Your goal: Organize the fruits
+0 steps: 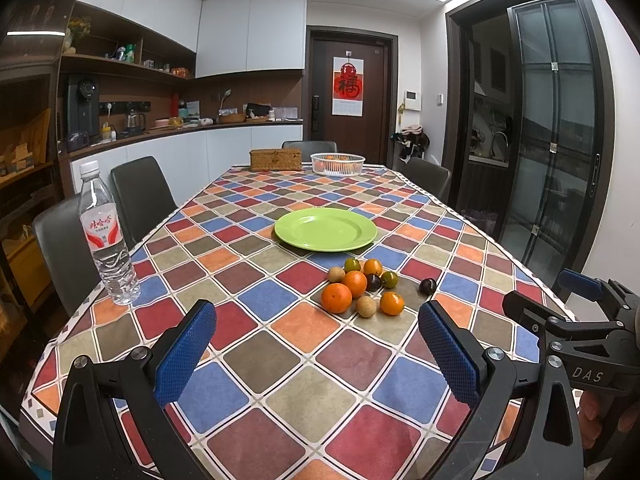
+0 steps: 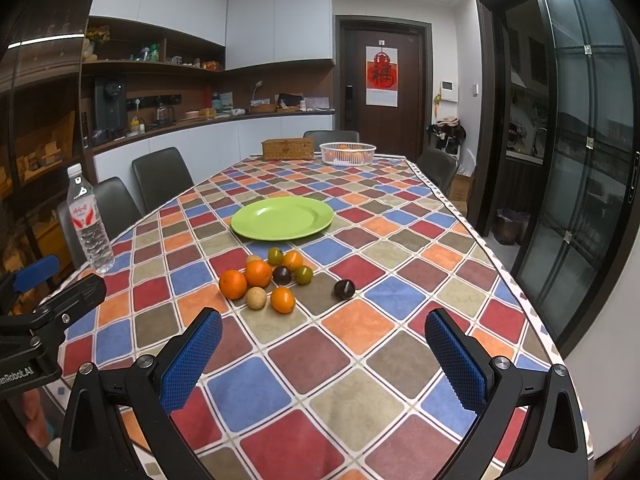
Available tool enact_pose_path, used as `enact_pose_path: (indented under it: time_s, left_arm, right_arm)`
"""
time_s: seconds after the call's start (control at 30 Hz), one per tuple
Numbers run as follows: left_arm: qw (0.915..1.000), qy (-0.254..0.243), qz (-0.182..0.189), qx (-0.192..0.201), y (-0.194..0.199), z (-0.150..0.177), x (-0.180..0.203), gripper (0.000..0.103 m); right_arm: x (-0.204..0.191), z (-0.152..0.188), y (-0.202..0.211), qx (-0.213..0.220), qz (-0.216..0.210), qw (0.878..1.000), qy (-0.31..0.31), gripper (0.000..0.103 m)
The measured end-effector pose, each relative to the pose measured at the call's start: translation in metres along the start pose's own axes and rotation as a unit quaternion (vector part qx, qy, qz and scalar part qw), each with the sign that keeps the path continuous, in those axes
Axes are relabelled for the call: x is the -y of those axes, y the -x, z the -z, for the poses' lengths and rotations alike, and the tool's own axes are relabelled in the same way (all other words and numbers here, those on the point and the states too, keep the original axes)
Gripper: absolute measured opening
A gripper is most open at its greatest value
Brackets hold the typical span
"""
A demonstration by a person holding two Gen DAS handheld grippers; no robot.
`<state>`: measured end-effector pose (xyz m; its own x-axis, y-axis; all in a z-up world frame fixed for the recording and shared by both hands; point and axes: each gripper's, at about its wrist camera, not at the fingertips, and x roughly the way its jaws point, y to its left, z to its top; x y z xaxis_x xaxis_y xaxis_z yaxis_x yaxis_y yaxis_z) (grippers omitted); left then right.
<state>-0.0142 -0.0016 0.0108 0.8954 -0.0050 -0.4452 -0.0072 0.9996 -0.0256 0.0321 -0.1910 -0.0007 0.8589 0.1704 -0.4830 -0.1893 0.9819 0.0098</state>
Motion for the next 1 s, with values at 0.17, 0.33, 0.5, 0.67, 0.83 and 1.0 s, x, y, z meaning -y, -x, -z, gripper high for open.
enact_pose_path:
  time_s: [0.17,0.33,0.5,0.67,0.83,1.0]
  left_arm:
    - [1.0,0.0,0.0,0.0,0.0,0.001,0.0,0.103]
    - [1.0,0.0,0.0,-0.002,0.0,-0.001,0.001,0.103]
    - [1.0,0.003,0.0,-0.008,-0.004,-0.002,0.003,0.103]
    - [0.9998,0.004,0.002,-0.018,-0.014,0.0,0.001,0.103]
    - [0.9997,-0.009,0.014,-0.019,-0.026,-0.003,0.004,0.102]
    - [0.9994,-0.028,0.014,-0.017,-0.039,-0.006,0.002,0.1]
  right_arm:
    - [0.0,0.0,0.0,0.001,0.0,1.0,0.001,0.103]
    - [0.0,0.0,0.0,0.0,0.0,1.0,0.001,0.103]
    - [0.0,-0.001,-0.001,-0.004,-0.001,1.0,0.002,0.103]
    - [0.0,0.001,-0.008,-0.008,-0.003,1.0,0.007,0.102]
    - [-0.001,0.001,-0.017,-0.011,-0.006,1.0,0.017,0.102]
    - [-0.006,0.0,-0.029,-0.012,-0.007,1.0,0.028,0.102]
